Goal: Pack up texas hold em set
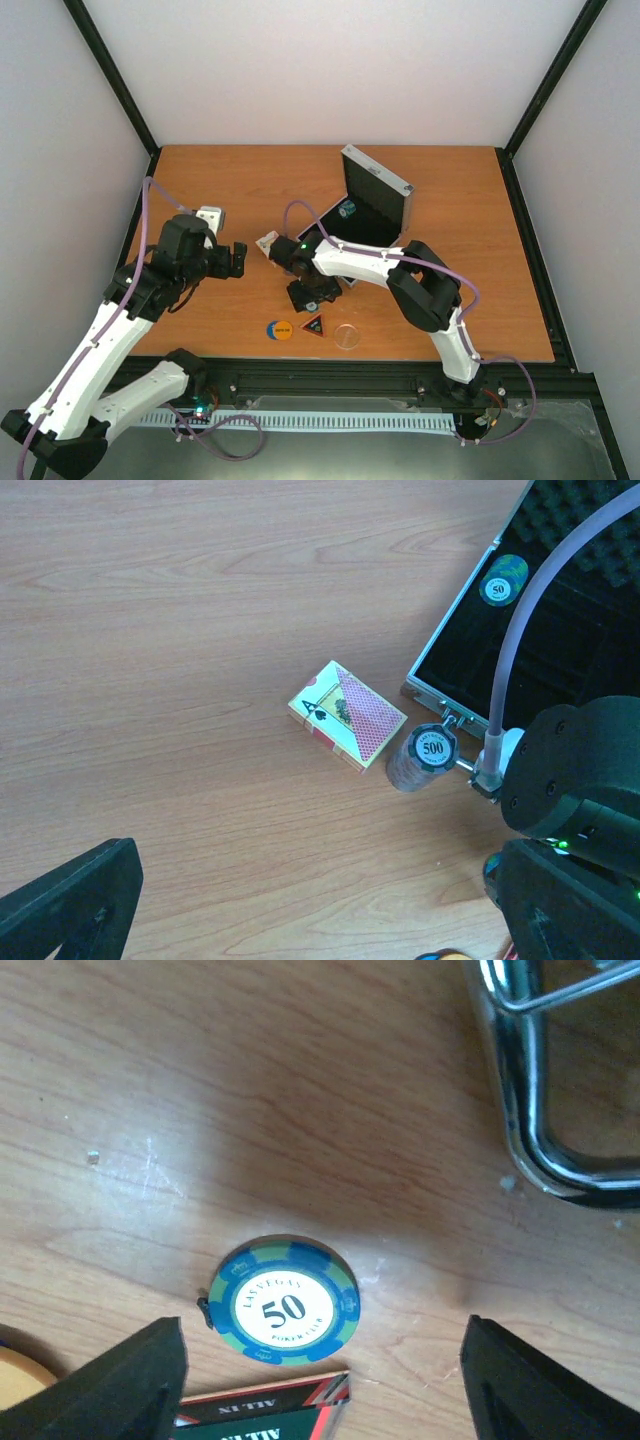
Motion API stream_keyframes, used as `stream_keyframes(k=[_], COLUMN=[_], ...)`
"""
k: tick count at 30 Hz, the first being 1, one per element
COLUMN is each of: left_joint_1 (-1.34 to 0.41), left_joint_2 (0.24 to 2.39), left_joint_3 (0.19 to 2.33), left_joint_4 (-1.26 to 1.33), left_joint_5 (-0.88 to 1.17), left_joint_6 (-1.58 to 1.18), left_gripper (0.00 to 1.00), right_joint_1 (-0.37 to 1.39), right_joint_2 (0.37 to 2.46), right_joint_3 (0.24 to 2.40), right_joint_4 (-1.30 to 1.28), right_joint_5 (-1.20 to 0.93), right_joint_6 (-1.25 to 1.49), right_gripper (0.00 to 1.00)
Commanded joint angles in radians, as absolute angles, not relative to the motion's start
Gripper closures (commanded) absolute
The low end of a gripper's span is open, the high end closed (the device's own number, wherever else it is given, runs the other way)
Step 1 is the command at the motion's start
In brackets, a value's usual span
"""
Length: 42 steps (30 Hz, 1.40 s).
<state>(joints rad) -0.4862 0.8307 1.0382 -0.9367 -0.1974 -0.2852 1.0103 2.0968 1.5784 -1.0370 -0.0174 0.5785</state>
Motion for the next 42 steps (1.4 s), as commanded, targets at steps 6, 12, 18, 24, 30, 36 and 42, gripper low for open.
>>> stream_keyframes(k=[6, 12, 18, 24, 30, 36, 42], left_joint_1=[-0.482, -0.482, -0.482, -0.482, -0.482, -0.482, -0.482], left_joint_2=[0.835, 0.844, 0.855, 0.866, 0.871, 0.876, 0.874], left_joint_3=[1.067, 1.069, 1.068, 1.066, 1.065, 1.065, 1.060], left_joint_4=[-0.927, -0.915, -0.914, -0.917, -0.922, -0.924, -0.932], left_joint_5=[-0.210, -0.205, -0.200, -0.198, -0.194, -0.184, -0.182], left_joint_6=[-0.284, -0.284, -0.288, -0.290, -0.292, -0.299, -0.302], left_gripper=[0.00, 0.00, 0.00, 0.00, 0.00, 0.00, 0.00], right_joint_1=[1.014, 1.014, 1.014, 1.014, 1.014, 1.020, 1.021], right_joint_2=[2.031, 2.034, 2.054, 2.088, 2.096, 2.109, 2.123], right_joint_3=[1.605, 1.595, 1.582, 1.565, 1.527, 1.506, 1.495], right_joint_4=[-1.028, -1.029, -1.006, -0.980, -0.950, -0.919, -0.905], right_joint_5=[0.000, -0.002, -0.029, -0.040, -0.046, -0.033, -0.016], right_joint_6=[0.573, 0.569, 0.561, 0.557, 0.563, 0.574, 0.576], right_gripper=[0.00, 0.00, 0.00, 0.16, 0.17, 0.21, 0.29])
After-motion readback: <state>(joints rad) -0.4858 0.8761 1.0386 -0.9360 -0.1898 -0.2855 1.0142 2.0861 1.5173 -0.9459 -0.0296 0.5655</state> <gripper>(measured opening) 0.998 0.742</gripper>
